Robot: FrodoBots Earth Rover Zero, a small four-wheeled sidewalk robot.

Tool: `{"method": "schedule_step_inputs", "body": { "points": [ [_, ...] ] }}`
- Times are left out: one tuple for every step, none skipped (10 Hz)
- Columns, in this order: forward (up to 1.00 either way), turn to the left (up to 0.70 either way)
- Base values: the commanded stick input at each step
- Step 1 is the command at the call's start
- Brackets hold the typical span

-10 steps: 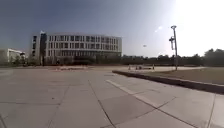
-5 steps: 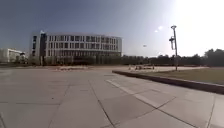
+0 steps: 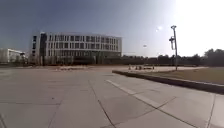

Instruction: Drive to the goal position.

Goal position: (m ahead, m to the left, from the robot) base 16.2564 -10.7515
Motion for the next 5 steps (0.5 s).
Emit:
{"method": "schedule_step_inputs", "body": {
  "points": [
    [0.06,0.0],
    [0.06,0.0],
    [0.06,0.0],
    [0.06,0.0],
    [0.06,0.0]
  ]
}}
